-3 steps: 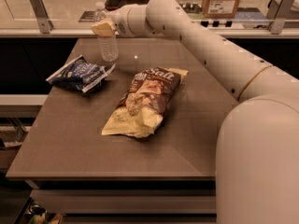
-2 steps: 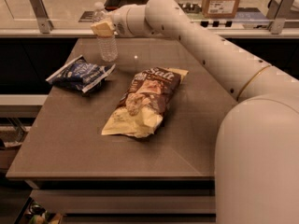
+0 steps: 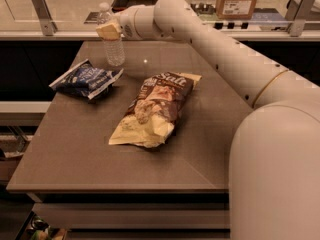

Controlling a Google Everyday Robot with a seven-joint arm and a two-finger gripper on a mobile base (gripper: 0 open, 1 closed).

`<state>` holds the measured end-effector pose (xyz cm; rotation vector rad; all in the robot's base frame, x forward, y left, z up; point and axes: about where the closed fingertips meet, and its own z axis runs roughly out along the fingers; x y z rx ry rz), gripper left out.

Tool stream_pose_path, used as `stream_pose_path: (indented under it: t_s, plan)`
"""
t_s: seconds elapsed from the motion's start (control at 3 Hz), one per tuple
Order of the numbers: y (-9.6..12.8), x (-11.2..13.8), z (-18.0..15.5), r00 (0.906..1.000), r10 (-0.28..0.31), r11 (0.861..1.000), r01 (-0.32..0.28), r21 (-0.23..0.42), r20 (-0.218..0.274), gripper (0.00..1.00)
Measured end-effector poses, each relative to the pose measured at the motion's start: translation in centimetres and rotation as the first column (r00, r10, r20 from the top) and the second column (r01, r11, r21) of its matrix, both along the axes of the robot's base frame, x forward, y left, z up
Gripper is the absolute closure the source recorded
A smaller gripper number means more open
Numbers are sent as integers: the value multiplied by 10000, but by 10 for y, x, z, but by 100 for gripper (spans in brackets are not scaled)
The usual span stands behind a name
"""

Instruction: Pick water bottle

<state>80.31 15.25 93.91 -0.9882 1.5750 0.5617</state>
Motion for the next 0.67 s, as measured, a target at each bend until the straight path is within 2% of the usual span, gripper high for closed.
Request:
stream_pose_path:
  t_s: [0.33, 0.67]
  plan:
    - [-1, -13, 15, 9999, 28, 9996, -24, -272, 156, 100]
    - [-12, -32, 41, 9980, -72, 9966, 124, -817, 632, 100]
